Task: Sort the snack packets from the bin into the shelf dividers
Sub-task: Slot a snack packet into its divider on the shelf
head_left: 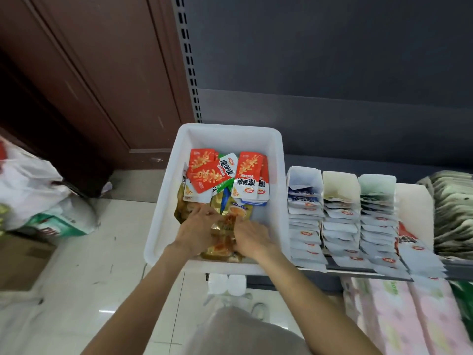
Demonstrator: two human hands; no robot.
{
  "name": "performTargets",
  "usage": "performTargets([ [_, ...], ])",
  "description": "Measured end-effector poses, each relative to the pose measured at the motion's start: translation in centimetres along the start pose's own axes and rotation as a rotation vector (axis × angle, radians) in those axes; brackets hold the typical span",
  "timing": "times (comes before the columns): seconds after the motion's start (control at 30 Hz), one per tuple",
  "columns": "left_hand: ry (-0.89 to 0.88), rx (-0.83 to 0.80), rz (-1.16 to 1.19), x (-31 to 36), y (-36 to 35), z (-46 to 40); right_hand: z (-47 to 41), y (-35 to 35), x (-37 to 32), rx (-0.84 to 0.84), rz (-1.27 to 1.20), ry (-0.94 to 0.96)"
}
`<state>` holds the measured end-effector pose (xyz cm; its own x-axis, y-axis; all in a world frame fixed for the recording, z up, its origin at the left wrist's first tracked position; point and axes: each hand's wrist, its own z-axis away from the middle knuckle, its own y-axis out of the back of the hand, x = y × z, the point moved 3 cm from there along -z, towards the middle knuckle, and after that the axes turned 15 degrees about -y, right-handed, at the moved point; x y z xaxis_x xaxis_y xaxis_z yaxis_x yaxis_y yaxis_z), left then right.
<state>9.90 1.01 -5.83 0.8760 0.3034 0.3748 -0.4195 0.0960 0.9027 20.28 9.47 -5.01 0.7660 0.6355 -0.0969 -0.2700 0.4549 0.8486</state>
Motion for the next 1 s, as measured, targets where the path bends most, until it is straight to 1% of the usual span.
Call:
performTargets([
  [0.07,-0.009,0.029,0.039,-0.2,-0.1,0.1,0.2,0.4,-0.2,0.039,-0.096,0.004],
  [0.1,-0.020,0.084,0.088,-0.2,0.0,0.3,0.3,0.9,0.0,0.058,-0.175,-0.004],
  [0.17,-0.027,0.296,0.234,-0.3,1.1,0.6,0.9,2.3,0.8,0.086,-0.367,-0.034],
  [0.2,0.009,0.433,0.345,-0.3,1.8,1.0,1.4,3.3,1.5,0.127,-0.453,-0.048],
  [0.27,0.178,0.671,0.686,0.1,3.2,2.1,2.7,5.4,3.4,0.234,-0.646,-0.084],
  [0.33,0.322,0.838,1.071,0.9,4.1,3.0,4.1,7.0,5.3,0.340,-0.963,-0.129],
  [0.37,0.358,0.852,1.257,1.6,4.3,3.2,4.6,7.4,6.0,0.359,-1.173,-0.134],
  [0.4,0.357,0.811,1.439,2.6,4.4,3.2,5.0,7.6,6.3,0.325,-1.391,-0.125],
  [0.43,0.335,0.737,1.595,3.6,4.5,3.0,5.2,7.5,6.4,0.255,-1.574,-0.106],
  [0.47,0.305,0.650,1.699,4.8,4.6,2.7,5.5,7.3,6.3,0.187,-1.692,-0.096],
  [0.53,0.216,0.532,1.788,6.7,4.7,2.0,5.8,6.6,6.1,0.101,-1.799,-0.092],
  [0.6,0.182,0.519,1.770,8.2,4.8,1.2,6.2,6.1,5.9,0.072,-1.829,-0.080],
  [0.67,0.181,0.586,1.685,9.0,4.9,0.5,6.6,5.8,6.1,0.077,-1.780,-0.058],
  [0.7,0.169,0.635,1.601,9.3,5.1,0.3,6.8,5.7,6.3,0.098,-1.710,-0.053],
  [0.73,0.135,0.678,1.482,9.6,5.4,0.0,7.0,5.7,6.7,0.144,-1.615,-0.055],
  [0.8,-0.002,0.697,1.225,10.4,6.2,-0.6,7.7,6.8,8.1,0.317,-1.406,-0.047],
  [0.87,-0.185,0.614,1.002,11.8,7.2,-1.3,8.8,9.2,10.2,0.509,-1.246,0.004],
  [0.9,-0.266,0.553,0.908,12.6,7.7,-1.8,9.6,10.7,11.3,0.576,-1.177,0.045],
  [0.97,-0.402,0.457,0.781,14.6,8.3,-3.0,11.1,13.3,13.6,0.646,-1.017,0.101],
  [1.0,-0.455,0.439,0.721,15.7,8.6,-3.6,11.7,14.2,14.8,0.663,-0.937,0.102],
])
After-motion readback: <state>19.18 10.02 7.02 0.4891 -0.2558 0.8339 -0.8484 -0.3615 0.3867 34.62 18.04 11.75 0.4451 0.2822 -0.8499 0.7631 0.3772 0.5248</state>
